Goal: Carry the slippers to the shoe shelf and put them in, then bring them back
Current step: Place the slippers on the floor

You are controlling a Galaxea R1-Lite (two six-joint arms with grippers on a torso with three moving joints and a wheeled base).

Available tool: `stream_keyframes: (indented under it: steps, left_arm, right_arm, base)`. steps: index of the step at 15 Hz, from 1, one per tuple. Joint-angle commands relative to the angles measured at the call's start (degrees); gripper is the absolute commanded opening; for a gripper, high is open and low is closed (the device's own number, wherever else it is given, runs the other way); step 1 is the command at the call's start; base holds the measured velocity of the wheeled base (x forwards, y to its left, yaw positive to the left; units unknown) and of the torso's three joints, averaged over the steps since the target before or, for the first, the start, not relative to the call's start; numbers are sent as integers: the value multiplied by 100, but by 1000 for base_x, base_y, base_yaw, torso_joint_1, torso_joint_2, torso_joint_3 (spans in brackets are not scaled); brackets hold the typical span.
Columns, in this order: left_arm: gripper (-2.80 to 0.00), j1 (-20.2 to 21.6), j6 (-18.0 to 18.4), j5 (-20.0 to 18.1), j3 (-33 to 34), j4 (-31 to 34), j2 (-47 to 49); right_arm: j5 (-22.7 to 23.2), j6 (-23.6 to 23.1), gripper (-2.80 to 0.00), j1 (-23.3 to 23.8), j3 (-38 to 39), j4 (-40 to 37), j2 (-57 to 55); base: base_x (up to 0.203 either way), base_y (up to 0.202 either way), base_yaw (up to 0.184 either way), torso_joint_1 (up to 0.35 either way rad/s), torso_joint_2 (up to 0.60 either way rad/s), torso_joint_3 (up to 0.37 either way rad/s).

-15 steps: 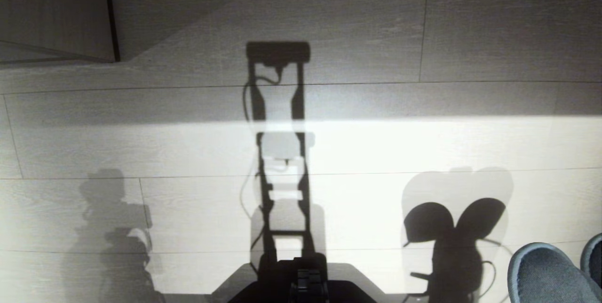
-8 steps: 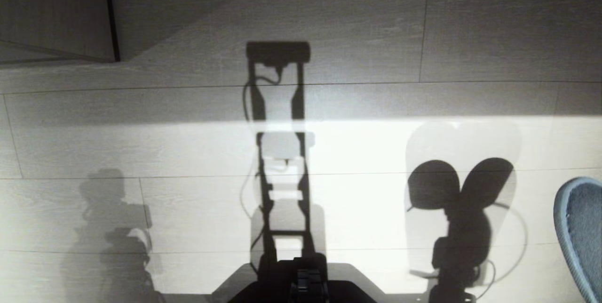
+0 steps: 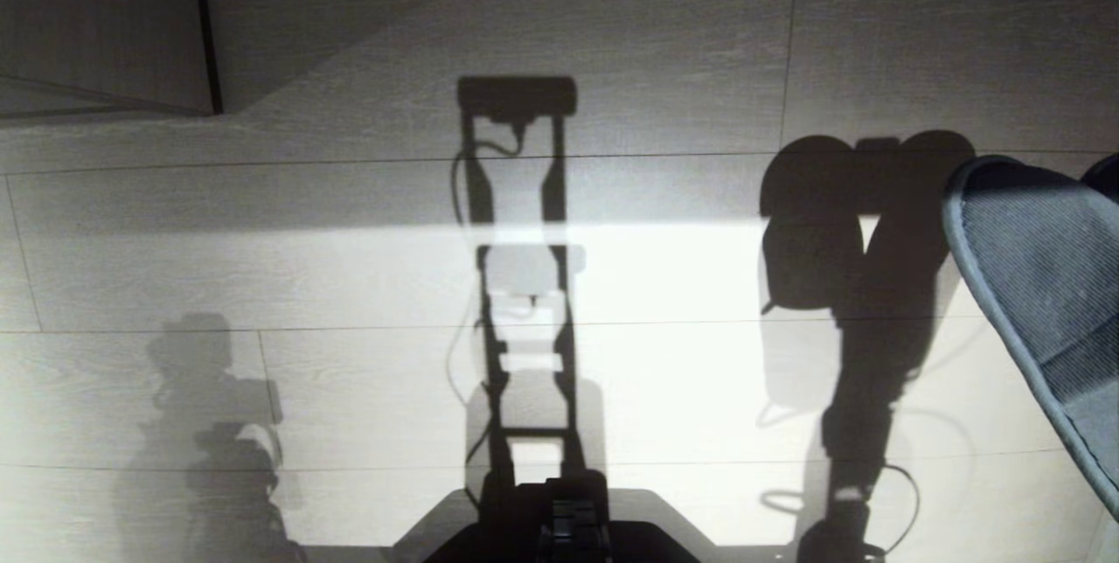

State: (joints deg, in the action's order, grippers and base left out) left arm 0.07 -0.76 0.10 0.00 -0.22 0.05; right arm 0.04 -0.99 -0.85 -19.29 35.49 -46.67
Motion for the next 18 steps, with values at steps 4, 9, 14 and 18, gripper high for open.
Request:
stream_keyframes:
  steps: [4,9,14,18]
  left_arm:
    - [-280,1,-3,-2,0,-13,4]
    - [-280,1,-3,4,0,-5,3]
    - [-280,1,-3,-2,0,-4,4]
    - [-280,1,-3,-2,0,-4,2]
  right_arm:
    - [35,36,-280,15,36,1741,-1960]
    - [55,54,-280,7,-477,3708,-3685]
    - [58,9,-280,-20,-2135,4172,-4613]
    - [52,-108,-280,-122,-3284,4140,-5102]
  base:
    - [0,0,0,0,0,0]
    - [0,0,0,0,0,0]
    - [0,0,0,0,0,0]
    - [0,0,0,0,0,0]
